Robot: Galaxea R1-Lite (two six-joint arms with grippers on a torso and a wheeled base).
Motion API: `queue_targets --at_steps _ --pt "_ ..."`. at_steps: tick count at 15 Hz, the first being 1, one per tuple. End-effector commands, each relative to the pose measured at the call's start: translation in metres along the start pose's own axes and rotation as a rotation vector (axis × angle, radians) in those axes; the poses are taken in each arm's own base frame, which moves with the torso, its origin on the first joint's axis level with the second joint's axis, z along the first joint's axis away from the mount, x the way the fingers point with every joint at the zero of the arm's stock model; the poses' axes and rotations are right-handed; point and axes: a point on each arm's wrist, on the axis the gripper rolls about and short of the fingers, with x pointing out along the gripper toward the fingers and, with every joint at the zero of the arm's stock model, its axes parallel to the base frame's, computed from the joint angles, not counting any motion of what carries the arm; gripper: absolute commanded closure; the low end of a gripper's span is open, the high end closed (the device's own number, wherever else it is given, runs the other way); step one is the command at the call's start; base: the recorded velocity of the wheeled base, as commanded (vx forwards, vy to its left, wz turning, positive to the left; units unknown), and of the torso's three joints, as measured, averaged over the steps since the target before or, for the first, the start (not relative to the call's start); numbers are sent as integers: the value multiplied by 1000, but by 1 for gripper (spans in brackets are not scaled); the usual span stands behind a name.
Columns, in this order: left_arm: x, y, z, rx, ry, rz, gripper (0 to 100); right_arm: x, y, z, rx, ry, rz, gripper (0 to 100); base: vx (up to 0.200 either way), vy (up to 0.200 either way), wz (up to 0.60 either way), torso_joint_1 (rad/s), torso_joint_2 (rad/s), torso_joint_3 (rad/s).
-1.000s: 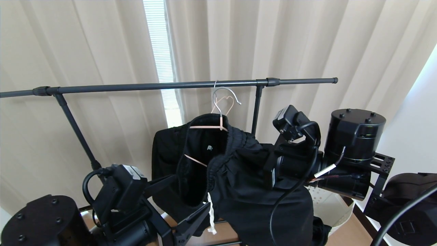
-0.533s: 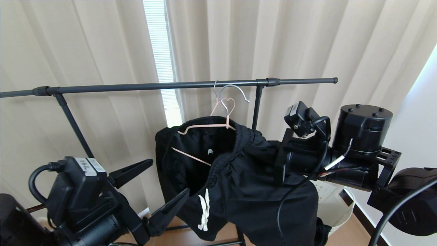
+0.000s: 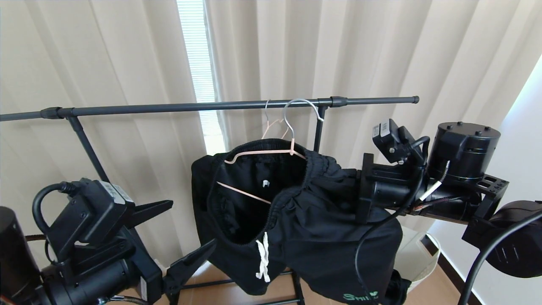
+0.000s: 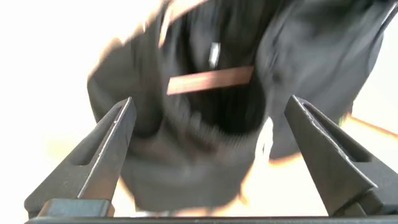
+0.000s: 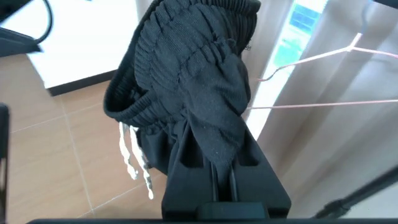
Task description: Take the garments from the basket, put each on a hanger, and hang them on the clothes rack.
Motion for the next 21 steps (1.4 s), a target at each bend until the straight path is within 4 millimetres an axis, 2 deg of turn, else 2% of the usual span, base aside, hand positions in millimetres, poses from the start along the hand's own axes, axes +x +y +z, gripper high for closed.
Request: queue_targets --at_steps 1,3,5,7,10,14,21 --pt "-56 21 58 -4 -105 -11 0 -9 -5 0 4 -5 17 100 0 0 0 0 0 0" --pt "-78 31 70 70 -9 -69 0 -21 -14 -6 19 -9 102 100 0 0 0 0 0 0" --pt "-77 42 68 220 29 -93 0 -30 -20 -8 25 -22 178 100 0 0 0 0 0 0" --pt "-57 51 58 344 92 -129 0 -32 -20 -11 30 -17 185 100 0 0 0 0 0 0" --pt "-11 65 40 463 190 -245 0 -31 -19 -14 39 -10 203 100 0 0 0 0 0 0" --pt "45 77 20 568 185 -356 0 -31 -15 -18 53 -10 273 100 0 0 0 0 0 0" --pt "93 81 11 554 132 -392 0 -28 -4 -25 12 -3 321 100 0 0 0 0 0 0"
